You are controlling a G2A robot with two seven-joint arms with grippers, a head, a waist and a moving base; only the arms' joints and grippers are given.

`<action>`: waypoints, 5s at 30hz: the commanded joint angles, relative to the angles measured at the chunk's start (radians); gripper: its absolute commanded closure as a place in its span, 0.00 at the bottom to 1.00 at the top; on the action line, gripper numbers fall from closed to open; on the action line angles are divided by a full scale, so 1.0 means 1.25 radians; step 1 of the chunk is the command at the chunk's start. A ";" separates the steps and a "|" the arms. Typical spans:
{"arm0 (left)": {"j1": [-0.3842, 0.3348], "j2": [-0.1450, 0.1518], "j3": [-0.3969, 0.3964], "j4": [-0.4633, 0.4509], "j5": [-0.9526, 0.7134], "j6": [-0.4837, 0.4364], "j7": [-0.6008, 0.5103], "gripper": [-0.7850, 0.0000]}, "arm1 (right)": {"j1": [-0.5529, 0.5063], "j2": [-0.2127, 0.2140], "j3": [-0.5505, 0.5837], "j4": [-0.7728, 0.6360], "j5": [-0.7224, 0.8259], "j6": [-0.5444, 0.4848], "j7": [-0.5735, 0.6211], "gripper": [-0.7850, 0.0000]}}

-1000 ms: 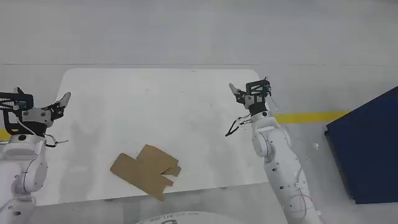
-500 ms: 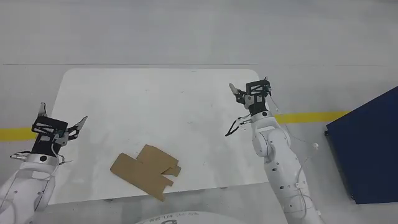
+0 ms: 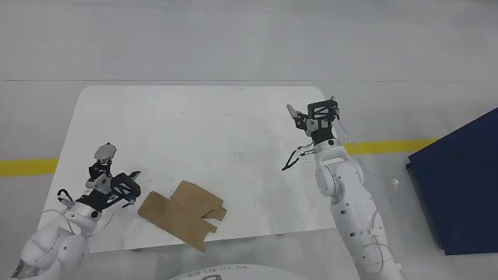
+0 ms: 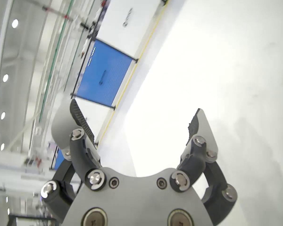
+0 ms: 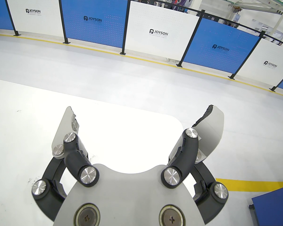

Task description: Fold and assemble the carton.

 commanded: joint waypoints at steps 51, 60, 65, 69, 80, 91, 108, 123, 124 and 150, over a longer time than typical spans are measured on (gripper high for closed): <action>-0.369 -0.054 0.421 0.155 -0.103 -0.495 -0.137 0.00 | 0.000 0.000 0.000 0.000 0.000 0.000 0.000 0.00; -0.262 -0.002 0.259 0.036 -0.107 -0.457 -0.062 0.00 | 0.000 0.000 0.000 0.000 0.000 0.000 0.000 0.00; -0.200 0.023 0.162 -0.027 -0.130 -0.468 0.011 0.00 | 0.000 0.000 0.000 0.000 0.000 0.000 0.000 0.00; -0.119 0.050 0.074 -0.063 -0.089 -0.480 0.103 0.00 | 0.000 0.000 0.000 0.000 0.000 0.000 0.000 0.00; -0.011 0.082 -0.097 -0.010 -0.141 -0.451 0.329 0.00 | 0.000 0.000 0.000 0.000 0.000 0.000 0.000 0.00; -0.034 0.114 -0.036 0.027 0.042 -0.525 0.548 0.00 | 0.000 0.000 0.000 0.000 0.000 0.000 0.000 0.00; 0.050 0.197 -0.048 0.081 0.179 -0.369 0.742 0.00 | 0.000 0.000 0.000 0.000 0.000 0.000 0.000 0.00; -0.018 0.212 0.117 0.147 0.442 -0.233 0.802 0.00 | 0.000 0.000 0.000 0.000 0.000 0.000 0.000 0.00; -0.019 0.212 0.124 0.154 0.438 -0.216 0.801 0.00 | 0.000 0.000 0.000 0.000 0.000 0.000 0.000 0.00; 0.190 0.204 0.170 -0.014 0.355 0.049 0.299 0.40 | 0.000 0.000 0.000 0.000 0.000 0.000 0.000 0.00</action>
